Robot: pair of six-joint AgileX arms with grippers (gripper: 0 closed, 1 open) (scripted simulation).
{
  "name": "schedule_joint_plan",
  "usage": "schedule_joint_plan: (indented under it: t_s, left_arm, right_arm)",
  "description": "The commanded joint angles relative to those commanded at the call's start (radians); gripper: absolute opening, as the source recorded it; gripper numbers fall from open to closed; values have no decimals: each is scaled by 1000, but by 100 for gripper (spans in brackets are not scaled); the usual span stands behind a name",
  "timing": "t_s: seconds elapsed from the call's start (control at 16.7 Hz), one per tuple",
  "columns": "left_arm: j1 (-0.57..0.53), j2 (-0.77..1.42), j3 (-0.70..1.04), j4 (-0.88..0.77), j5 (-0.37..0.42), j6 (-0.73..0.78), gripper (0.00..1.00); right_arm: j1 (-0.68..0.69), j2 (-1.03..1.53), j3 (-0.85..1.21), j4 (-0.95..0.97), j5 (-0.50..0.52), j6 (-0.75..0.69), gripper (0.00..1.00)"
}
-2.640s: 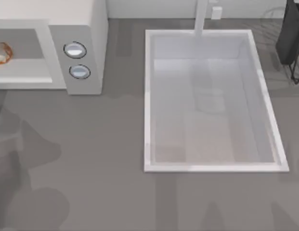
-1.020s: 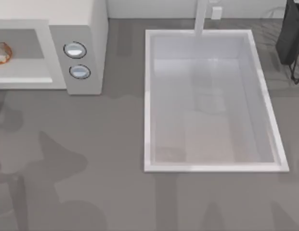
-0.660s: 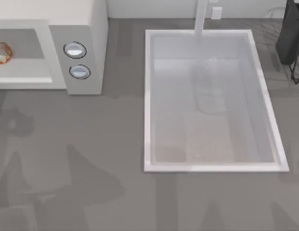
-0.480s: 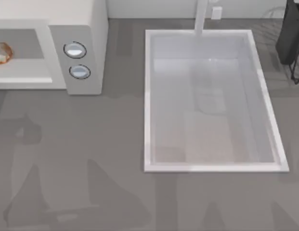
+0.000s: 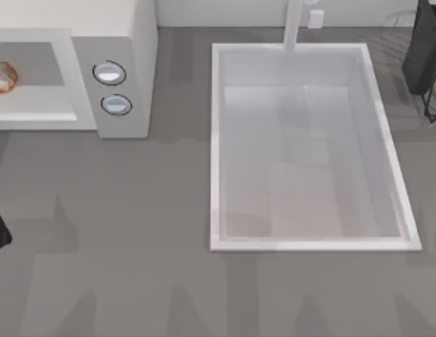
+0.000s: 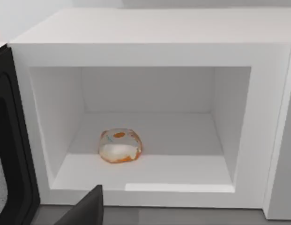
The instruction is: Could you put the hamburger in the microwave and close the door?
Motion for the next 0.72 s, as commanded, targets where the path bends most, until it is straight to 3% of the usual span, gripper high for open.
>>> schedule_joint_plan:
  t_s: [0.24, 0.6, 0.72]
  left_arm:
    - [-46, -179, -69, -57, -26, -14, 100]
    - [-54, -208, -81, -67, -31, -16, 100]
    - [-54, -208, -81, -67, -31, -16, 85]
  right_arm:
    - [0, 0, 0, 0, 0, 0, 100]
    - [0, 0, 0, 0, 0, 0, 100]
    - [0, 0, 0, 0, 0, 0, 100]
